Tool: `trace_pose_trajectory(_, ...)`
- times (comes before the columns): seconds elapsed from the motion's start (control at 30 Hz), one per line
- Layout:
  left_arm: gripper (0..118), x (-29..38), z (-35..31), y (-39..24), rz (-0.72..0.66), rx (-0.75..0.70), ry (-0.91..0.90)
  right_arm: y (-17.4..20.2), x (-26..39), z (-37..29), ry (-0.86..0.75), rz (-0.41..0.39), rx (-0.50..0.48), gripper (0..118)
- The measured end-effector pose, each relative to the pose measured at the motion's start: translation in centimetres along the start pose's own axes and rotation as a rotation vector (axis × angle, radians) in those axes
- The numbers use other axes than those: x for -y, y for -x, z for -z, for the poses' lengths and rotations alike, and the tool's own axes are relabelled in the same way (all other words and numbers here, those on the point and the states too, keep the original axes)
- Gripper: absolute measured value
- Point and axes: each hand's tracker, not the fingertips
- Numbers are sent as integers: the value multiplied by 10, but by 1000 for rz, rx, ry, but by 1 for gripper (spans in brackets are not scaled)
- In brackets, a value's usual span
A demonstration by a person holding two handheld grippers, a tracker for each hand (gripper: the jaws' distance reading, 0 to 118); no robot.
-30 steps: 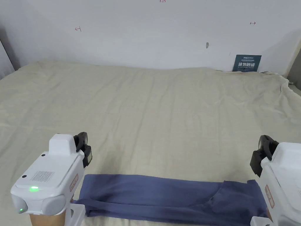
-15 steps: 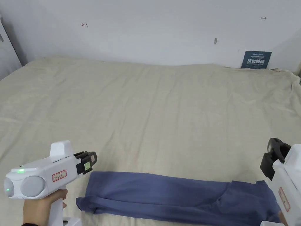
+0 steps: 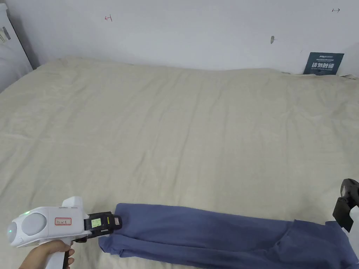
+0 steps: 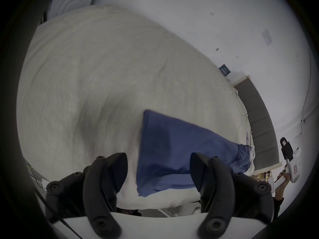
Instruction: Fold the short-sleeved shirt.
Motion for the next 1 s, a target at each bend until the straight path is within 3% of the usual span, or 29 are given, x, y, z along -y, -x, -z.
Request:
trace_pose_trajectory(0.17,79,3,15,4,-22,13,45,-1,5,8,26,-6,15,0)
trace_pose_trajectory(0.4,78,-6,31,-1,74,32,79,1,2,10,49,-4,34,0)
trace_pose_trajectory(0.57,62,-9,45,-19,113,38,98,3,-1,12,53,-7,42,0)
trace_pose_trajectory(0.6,55,-8,46,-23,125,34,99,4,-2,11,51,-7,43,0)
trace_pose_trajectory(0.67,23,-6,47,-29,148,31,86,0,1,14,52,-6,42,0)
trace_pose_trajectory(0.7,15,-7,48,-28,144,50,88,0,2,14,52,-6,42,0)
trace_pose_trajectory(0.77,11,-4,54,-34,116,94,114,-1,2,14,54,-9,43,0)
trace_pose_trajectory(1.0,5,-6,36,-50,270,4,41,-12,0,9,43,1,49,0)
